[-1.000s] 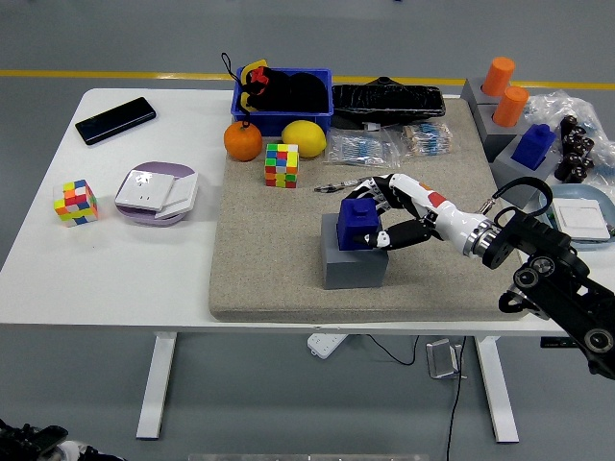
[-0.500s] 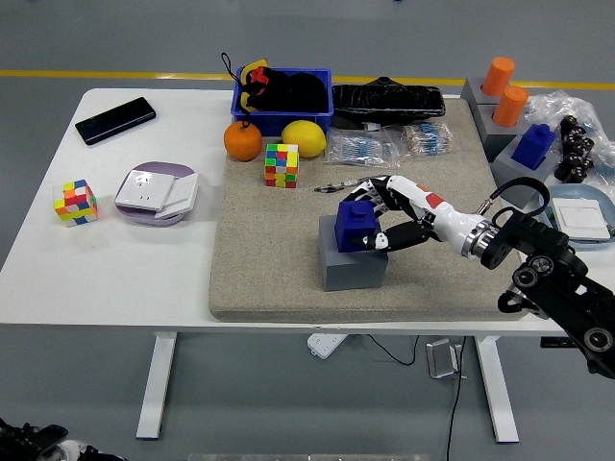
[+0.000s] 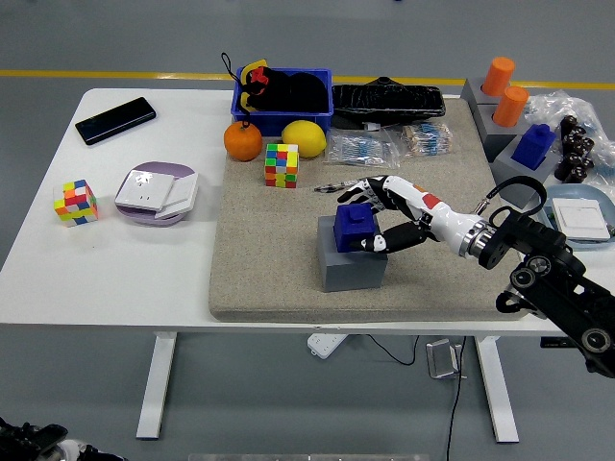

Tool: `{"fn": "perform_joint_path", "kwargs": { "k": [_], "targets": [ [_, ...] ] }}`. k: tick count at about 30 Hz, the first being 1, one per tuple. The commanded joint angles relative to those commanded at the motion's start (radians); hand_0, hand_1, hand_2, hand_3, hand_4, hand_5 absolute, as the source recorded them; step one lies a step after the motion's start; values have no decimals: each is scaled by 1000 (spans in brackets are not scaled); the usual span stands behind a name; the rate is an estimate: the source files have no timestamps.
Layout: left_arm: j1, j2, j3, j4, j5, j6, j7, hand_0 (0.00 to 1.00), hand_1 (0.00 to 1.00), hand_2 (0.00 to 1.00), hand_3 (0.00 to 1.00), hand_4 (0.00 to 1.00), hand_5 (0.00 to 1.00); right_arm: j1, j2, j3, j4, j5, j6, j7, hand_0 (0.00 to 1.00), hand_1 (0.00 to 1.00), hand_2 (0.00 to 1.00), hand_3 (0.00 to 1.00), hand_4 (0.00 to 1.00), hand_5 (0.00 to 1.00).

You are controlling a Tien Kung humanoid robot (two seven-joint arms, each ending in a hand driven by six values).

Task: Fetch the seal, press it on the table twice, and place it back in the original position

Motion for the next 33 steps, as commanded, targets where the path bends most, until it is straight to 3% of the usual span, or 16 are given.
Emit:
{"fn": "perform_joint_path", "kwargs": {
  "k": [11, 17, 18, 23, 24, 27, 33],
  "targets": [
    [2, 1, 1, -1, -3, -1, -1, 723, 693, 682, 750, 686, 254, -5, 1, 23, 16, -5, 8, 0, 651, 682, 693, 717, 979, 2],
    [5, 0, 0, 0, -2, -1, 0, 722, 692, 682, 750, 686, 254, -23, -3, 98, 51, -25, 31, -7, 663, 698, 704, 725, 998, 2],
    [5, -1, 1, 0, -2, 0, 0, 723, 694, 682, 750, 686, 254, -25, -5, 110, 56, -27, 36, -8, 790, 812, 809, 836, 998, 186],
    [4, -2, 3, 1, -5, -1, -1, 723, 694, 682, 750, 686, 254, -51, -19, 188, 103, -52, 118, -36, 790, 812, 809, 836, 998, 186],
    [4, -2, 4, 1, -7, -1, -1, 724, 694, 681, 750, 686, 254, -60, -23, 208, 117, -60, 140, -50, 998, 998, 994, 998, 998, 441],
    [1, -2, 10, 1, -15, 0, -4, 724, 694, 681, 750, 686, 254, -101, -43, 292, 169, -89, 186, -88, 998, 998, 994, 998, 998, 441],
    [3, -1, 5, 3, -13, 2, -2, 723, 694, 683, 749, 686, 254, -184, -77, 492, 165, -110, 122, -72, 998, 998, 998, 998, 998, 474]
  ]
}}
